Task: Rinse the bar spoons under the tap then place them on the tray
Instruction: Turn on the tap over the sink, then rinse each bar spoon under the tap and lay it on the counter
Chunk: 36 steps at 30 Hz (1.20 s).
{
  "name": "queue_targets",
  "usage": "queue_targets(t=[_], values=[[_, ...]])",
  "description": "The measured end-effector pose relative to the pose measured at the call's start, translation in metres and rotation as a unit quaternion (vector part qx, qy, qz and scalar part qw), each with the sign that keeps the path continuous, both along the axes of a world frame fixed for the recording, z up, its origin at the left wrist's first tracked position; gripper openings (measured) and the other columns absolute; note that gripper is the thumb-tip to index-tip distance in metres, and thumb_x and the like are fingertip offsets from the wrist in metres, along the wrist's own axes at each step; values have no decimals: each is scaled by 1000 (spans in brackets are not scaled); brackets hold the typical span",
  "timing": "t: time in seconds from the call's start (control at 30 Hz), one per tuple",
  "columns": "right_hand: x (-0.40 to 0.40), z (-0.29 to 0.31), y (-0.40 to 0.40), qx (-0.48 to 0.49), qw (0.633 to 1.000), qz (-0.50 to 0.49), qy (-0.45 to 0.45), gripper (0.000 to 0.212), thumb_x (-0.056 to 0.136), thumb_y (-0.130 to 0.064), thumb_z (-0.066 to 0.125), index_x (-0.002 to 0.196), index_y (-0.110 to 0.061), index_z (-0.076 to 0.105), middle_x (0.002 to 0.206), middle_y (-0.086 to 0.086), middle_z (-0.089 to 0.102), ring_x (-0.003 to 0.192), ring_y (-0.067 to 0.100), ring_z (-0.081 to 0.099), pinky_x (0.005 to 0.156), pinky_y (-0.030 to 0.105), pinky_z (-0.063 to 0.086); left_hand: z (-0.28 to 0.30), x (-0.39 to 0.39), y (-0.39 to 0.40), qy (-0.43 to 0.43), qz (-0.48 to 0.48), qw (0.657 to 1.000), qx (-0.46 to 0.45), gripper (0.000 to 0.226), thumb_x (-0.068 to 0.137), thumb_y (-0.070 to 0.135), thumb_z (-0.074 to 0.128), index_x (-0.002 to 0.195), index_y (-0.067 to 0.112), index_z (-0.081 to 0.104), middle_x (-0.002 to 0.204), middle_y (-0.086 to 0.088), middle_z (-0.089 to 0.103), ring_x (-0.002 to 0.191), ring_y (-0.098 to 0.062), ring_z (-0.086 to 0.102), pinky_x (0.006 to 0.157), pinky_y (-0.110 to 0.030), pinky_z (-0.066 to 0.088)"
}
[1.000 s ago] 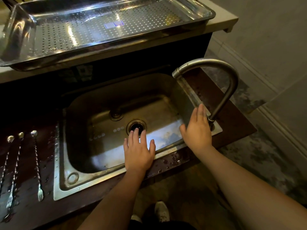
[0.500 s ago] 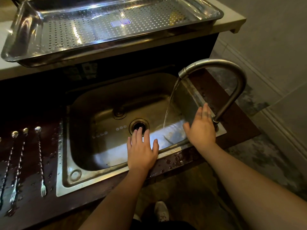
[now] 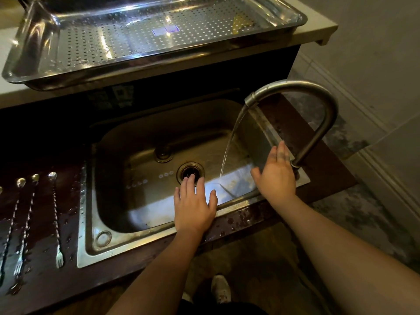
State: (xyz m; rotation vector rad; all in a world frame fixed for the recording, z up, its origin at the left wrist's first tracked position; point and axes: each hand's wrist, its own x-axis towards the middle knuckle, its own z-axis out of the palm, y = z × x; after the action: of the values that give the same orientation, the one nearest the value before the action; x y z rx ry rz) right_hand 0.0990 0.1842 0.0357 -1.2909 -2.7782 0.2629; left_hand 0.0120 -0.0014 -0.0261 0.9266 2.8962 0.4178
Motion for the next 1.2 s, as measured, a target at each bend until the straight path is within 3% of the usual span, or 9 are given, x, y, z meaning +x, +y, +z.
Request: queue_targets(t=[0.53,0.77,0.93,1.2], values=[[5,5,-15,-3,999,0,37,78,93,-37,47,151,2,12,161,19,3,149,30,5,120,39,16,2,1,-1,0,4,1000,23,58,90,53,30,137,21,43,147,-6,41,139,-23,30,113,-45,24],[10,12,-37,4,999,27,32,73,93,-36,48,151,-2,18,161,16,13,148,27,12,119,38,20,10,-3,-11,-18,1,997,71,55,92,50,34,138,21,43,148,-3,39,139,-20,30,113,-39,24],[-13,11,-78,3,997,78,12,71,93,-39,48,151,-6,23,159,12,21,147,24,19,117,36,25,26,-22,-47,21,14,996,85,51,91,45,39,134,20,49,144,-5,45,136,-23,36,111,-42,32],[-94,13,-186,-57,980,188,23,62,92,-34,46,147,-8,34,155,9,32,142,23,26,115,33,25,48,-78,-160,75,135,983,100,42,90,35,54,125,13,56,135,-11,54,127,-30,47,98,-46,43]])
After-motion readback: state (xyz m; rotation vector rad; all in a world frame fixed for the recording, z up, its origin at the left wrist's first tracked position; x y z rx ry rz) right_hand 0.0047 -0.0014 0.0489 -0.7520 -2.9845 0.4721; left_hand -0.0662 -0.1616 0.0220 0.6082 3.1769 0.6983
